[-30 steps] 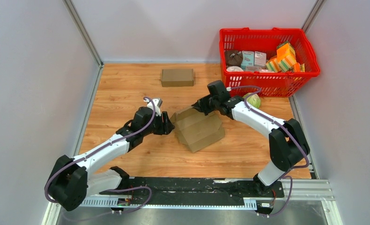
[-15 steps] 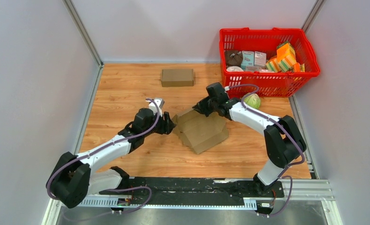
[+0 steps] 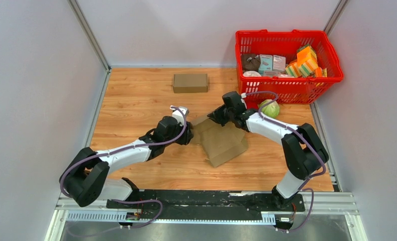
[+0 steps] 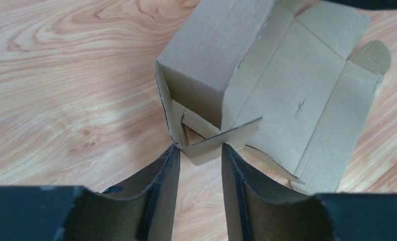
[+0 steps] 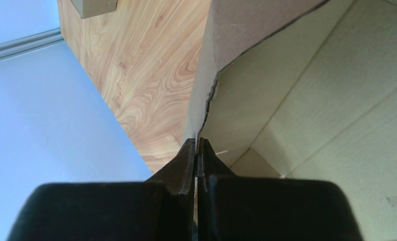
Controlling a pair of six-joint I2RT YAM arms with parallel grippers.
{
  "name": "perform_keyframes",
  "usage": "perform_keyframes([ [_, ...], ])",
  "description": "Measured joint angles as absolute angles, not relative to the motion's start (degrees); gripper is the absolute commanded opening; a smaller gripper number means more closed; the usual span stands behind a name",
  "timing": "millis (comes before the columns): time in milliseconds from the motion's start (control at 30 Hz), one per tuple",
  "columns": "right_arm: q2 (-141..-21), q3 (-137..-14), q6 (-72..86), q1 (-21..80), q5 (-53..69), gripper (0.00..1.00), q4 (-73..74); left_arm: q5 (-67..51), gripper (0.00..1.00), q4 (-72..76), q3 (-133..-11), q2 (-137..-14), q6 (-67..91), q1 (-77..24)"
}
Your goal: Fold the paper box
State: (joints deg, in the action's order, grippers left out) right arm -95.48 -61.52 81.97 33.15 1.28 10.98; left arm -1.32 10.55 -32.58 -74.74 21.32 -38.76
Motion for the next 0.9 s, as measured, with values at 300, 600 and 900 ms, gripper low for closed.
perform_keyframes([
  [300, -94.3, -54.8, 79.6, 34.1, -0.2, 0.0, 4.9, 7.5, 0.44, 11.8, -34.6, -76.8, 21.5, -45.6],
  [600, -88.1, -49.8, 78.5, 34.0, -1.0, 0.0, -1.3, 12.7, 0.52, 11.6, -35.1, -77.0, 21.8, -48.6],
  [900, -87.3, -49.6, 81.4, 33.8, 1.4, 0.0, -4.7, 13.0, 0.59, 11.3, -35.1, -76.6, 22.5, -48.6],
])
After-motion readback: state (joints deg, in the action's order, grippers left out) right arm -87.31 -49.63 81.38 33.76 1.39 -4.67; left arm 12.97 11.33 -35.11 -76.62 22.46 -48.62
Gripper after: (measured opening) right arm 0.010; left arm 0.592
